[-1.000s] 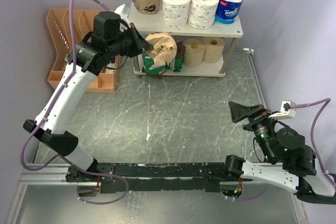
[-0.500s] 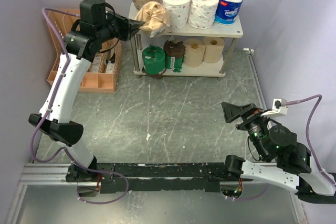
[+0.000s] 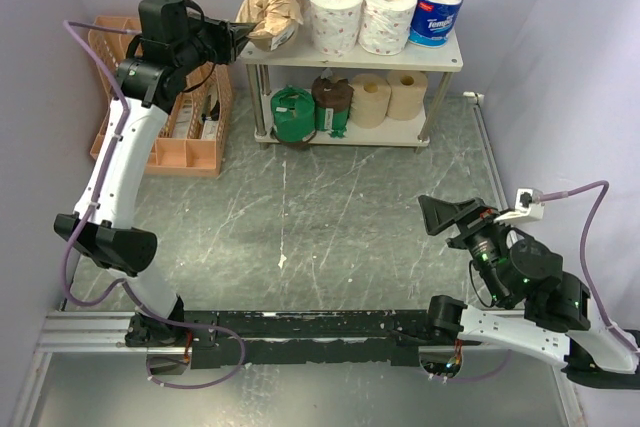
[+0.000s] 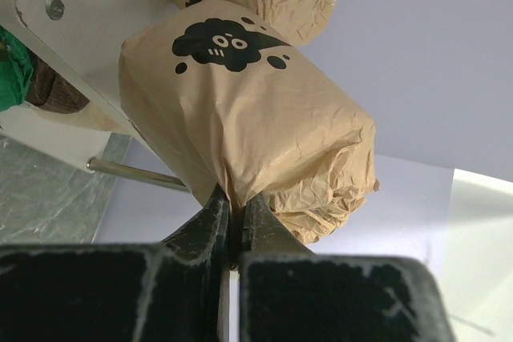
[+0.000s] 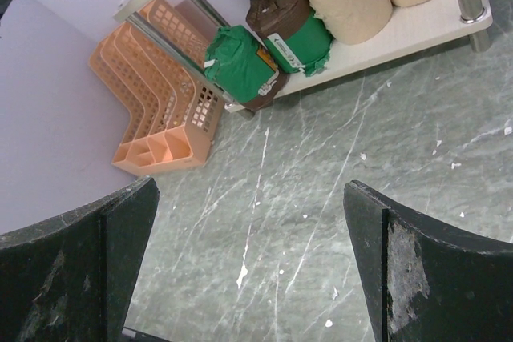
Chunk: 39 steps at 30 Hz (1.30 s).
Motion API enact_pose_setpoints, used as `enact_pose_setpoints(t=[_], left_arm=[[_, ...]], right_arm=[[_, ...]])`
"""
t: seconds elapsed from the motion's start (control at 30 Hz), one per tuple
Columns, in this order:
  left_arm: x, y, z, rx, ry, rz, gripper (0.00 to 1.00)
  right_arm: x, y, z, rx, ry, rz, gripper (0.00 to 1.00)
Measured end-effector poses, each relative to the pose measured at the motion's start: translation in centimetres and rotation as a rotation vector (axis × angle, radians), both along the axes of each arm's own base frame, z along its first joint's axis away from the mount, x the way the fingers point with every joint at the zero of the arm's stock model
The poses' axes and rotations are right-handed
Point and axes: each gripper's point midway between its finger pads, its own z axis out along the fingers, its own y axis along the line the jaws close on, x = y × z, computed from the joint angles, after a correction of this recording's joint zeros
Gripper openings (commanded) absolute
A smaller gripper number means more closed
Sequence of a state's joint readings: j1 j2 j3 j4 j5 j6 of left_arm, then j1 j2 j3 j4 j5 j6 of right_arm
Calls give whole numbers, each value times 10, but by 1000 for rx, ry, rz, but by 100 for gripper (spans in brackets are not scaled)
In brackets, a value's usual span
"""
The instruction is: Place and organize the paper towels onto the shelf
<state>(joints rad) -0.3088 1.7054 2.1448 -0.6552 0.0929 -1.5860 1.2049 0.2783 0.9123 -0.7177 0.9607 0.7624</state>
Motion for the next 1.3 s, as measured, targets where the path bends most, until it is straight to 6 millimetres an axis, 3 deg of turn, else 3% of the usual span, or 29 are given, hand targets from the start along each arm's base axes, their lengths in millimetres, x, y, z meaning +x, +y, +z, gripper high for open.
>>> enact_pose_setpoints(t=[0.3, 0.57, 0.87, 1.0, 1.1, 1.3], left_arm=[[10, 1, -5, -1, -14, 17, 7], [28, -2, -31, 8, 8, 28, 7], [43, -4, -32, 7, -26, 41, 12], [45, -5, -30, 1, -41, 40, 32], [46, -7, -25, -9, -62, 33, 54], [46, -9, -11, -33, -113, 23, 82]], right_arm=[[-2, -5, 1, 15, -5, 1, 100], [-2, -3, -4, 12, 1, 3, 100], [-2, -4, -6, 4, 3, 2, 100], [-2, -4, -6, 2, 4, 2, 100], [-2, -5, -6, 2, 4, 0, 100], [-2, -5, -6, 2, 4, 0, 100]])
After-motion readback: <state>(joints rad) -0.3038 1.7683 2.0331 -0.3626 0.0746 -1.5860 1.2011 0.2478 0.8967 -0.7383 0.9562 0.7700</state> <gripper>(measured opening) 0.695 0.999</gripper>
